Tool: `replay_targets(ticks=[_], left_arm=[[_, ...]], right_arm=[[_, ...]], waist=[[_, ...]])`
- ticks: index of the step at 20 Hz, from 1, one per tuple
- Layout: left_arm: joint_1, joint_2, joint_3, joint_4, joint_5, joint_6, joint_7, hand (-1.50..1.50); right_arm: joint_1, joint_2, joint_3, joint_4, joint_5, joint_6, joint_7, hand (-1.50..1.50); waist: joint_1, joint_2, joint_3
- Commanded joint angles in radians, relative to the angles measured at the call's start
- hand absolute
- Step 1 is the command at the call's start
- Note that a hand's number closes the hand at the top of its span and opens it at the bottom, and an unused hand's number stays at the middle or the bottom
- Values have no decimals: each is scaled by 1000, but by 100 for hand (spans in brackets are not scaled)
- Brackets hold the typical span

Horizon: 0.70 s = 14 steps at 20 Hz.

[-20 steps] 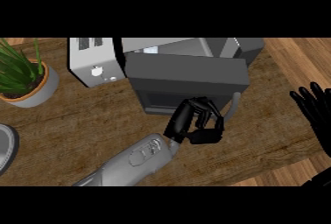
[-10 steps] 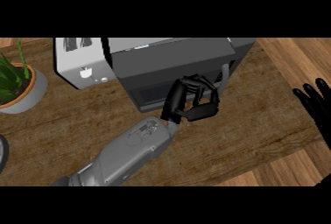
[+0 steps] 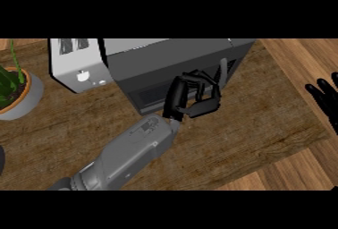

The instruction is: Pick up the milk, place it into the microwave and close the microwave

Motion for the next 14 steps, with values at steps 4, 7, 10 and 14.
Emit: replay_targets(ticks=[4,7,10,14], left_arm=[[-54,0,25,70,52,-19,-52,150],[-59,0,27,86,72,-24,-65,150],[-63,0,22,96,77,-24,-92,150],[-65,0,25,109,98,-23,-106,150]], right_arm=[[-36,-25,-13,-12,-48,-8,35,-150],[-27,-35,-9,-22,-63,2,49,-150],[-43,-36,-13,-22,-79,-13,60,-150],[-42,-58,-26,-23,-105,-8,78,-150]], waist=[[-12,11,0],[-20,8,1],[-21,14,0],[-34,15,1]])
